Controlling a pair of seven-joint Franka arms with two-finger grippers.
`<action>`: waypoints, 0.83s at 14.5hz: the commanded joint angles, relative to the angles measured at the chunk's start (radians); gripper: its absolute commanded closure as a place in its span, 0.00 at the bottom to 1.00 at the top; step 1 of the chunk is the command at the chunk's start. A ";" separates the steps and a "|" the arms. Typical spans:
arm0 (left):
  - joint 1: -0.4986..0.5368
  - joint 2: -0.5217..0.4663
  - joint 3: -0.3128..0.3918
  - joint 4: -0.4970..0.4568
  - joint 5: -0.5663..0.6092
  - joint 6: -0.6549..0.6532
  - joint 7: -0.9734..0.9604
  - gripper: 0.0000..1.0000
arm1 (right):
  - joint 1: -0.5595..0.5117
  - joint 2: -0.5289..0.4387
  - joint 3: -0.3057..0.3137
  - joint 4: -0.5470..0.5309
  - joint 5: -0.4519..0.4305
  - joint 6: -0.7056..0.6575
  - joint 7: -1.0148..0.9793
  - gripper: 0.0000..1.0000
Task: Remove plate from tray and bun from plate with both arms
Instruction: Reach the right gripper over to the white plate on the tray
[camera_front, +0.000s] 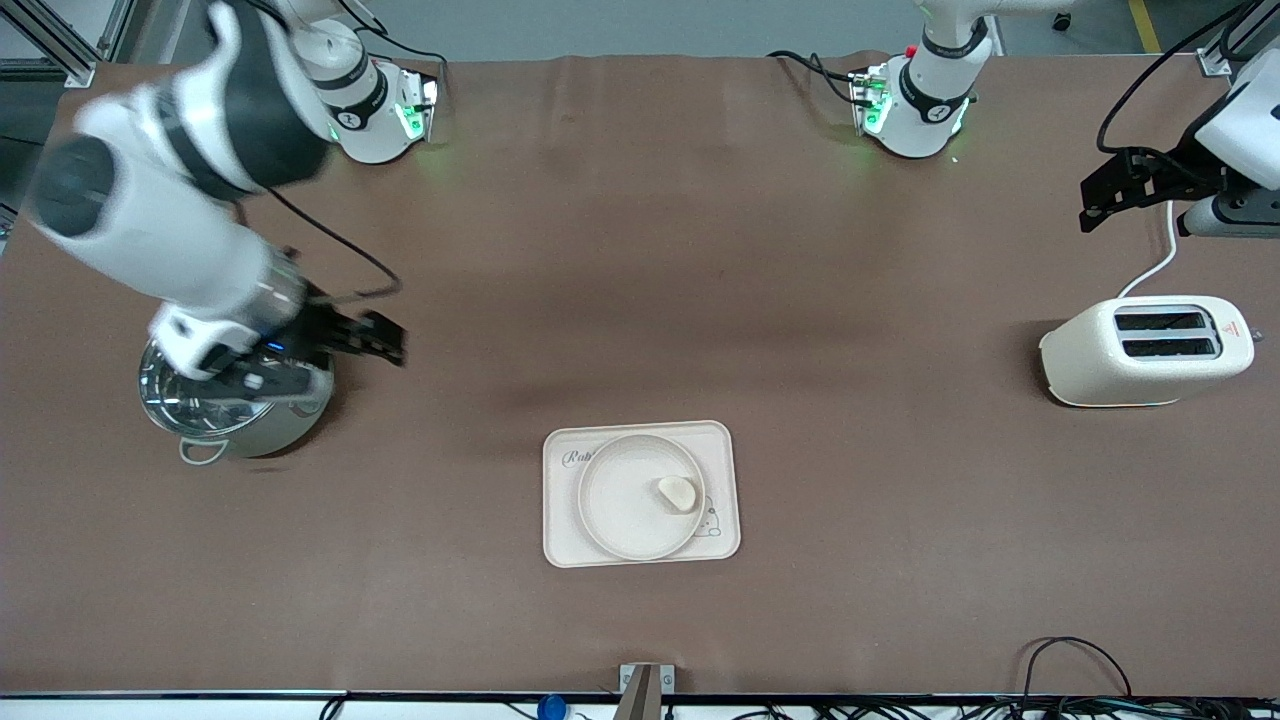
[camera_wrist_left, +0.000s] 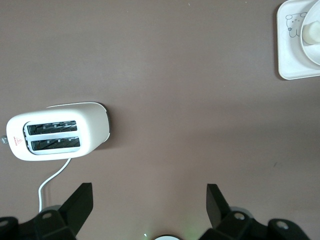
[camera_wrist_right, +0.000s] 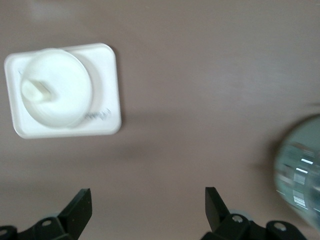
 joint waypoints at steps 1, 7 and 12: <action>0.002 0.007 0.000 0.025 0.004 -0.020 0.018 0.00 | 0.012 0.097 -0.011 0.016 0.091 0.121 0.066 0.00; 0.002 0.013 0.000 0.025 0.004 -0.020 0.017 0.00 | 0.136 0.360 -0.007 0.108 0.133 0.361 0.285 0.00; 0.007 0.013 0.002 0.026 0.004 -0.020 0.017 0.00 | 0.195 0.483 -0.007 0.157 0.127 0.534 0.350 0.00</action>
